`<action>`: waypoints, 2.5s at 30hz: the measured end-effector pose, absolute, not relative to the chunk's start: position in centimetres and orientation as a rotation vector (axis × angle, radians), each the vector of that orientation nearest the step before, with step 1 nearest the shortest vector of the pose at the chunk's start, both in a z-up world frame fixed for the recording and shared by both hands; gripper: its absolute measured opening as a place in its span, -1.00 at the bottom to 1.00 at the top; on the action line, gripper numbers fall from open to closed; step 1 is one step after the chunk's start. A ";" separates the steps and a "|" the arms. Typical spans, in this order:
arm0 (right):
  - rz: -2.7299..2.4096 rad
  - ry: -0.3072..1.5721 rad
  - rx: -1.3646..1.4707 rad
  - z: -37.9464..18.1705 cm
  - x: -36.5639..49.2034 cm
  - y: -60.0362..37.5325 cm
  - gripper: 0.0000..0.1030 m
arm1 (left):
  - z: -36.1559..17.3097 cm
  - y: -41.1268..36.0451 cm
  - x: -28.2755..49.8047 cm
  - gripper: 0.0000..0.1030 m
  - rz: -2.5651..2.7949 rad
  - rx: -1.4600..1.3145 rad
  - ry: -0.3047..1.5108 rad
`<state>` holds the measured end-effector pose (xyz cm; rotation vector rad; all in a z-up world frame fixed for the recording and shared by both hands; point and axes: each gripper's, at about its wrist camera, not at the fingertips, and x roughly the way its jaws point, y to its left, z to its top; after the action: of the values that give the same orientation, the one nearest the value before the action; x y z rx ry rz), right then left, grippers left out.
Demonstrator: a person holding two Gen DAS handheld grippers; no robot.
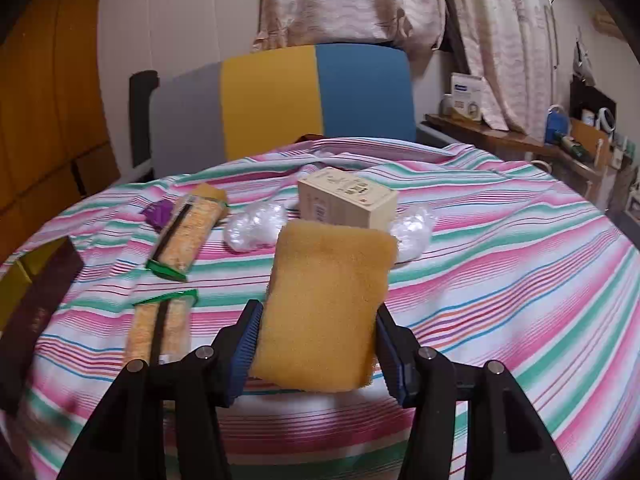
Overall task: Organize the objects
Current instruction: 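Grasp the yellow sponge with the right tool and lift it, then grasp the green-wrapped cracker packet with the left tool while the right tool holds the sponge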
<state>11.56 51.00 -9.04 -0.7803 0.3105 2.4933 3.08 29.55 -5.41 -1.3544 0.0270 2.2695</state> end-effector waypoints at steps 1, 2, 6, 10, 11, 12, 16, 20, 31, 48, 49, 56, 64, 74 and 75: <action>2.463 0.319 -0.773 -9.2 11.7 51.2 0.06 | -5.5 30.5 2.9 1.00 2.259 -1.350 0.027; 2.439 0.335 -0.765 -9.2 11.9 51.6 0.06 | -5.6 31.7 2.7 1.00 2.244 -1.337 0.031; 2.361 0.422 -0.727 -9.6 13.1 53.3 0.06 | -6.5 35.7 2.2 1.00 2.211 -1.314 0.091; 2.338 0.491 -0.717 -10.1 13.6 54.3 0.07 | -8.2 38.7 1.7 1.00 2.181 -1.346 0.133; 2.333 0.502 -0.719 -10.2 13.7 54.5 0.07 | -8.5 39.1 1.6 1.00 2.179 -1.358 0.140; 2.332 0.505 -0.718 -10.1 13.8 54.5 0.07 | -9.0 39.5 1.6 1.00 2.172 -1.370 0.144; 2.335 0.488 -0.709 -10.1 13.9 54.2 0.07 | -10.1 39.7 2.0 0.85 2.184 -1.316 0.224; 2.335 0.461 -0.714 -10.0 13.7 53.9 0.07 | -9.4 37.8 2.5 0.44 2.203 -1.189 0.251; 2.343 0.336 -0.745 -9.8 12.6 52.4 0.07 | -9.5 39.1 1.7 0.66 2.231 -0.963 0.411; 2.361 0.248 -0.739 -9.4 12.2 51.2 0.07 | -11.1 38.2 2.4 0.27 2.223 -0.922 0.449; 2.364 0.239 -0.739 -9.4 12.2 51.1 0.07 | -11.2 38.1 2.2 0.37 2.239 -0.933 0.445; 2.371 0.210 -0.758 -9.5 11.7 50.7 0.07 | -11.1 36.7 1.9 0.11 2.199 -0.966 0.346; 2.362 0.209 -0.770 -9.7 11.5 50.9 0.07 | -10.8 34.1 5.0 0.07 2.183 -0.936 0.312; 2.356 0.171 -0.778 -9.6 11.4 50.5 0.07 | -9.4 30.3 7.1 0.07 2.166 -0.940 0.222; 2.356 0.167 -0.779 -9.6 11.3 50.5 0.07 | -9.1 29.8 7.3 0.07 2.168 -0.938 0.206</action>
<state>11.33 50.48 -9.60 -0.7786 0.1666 2.3562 7.26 29.82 -9.11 -0.9382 0.2060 2.1677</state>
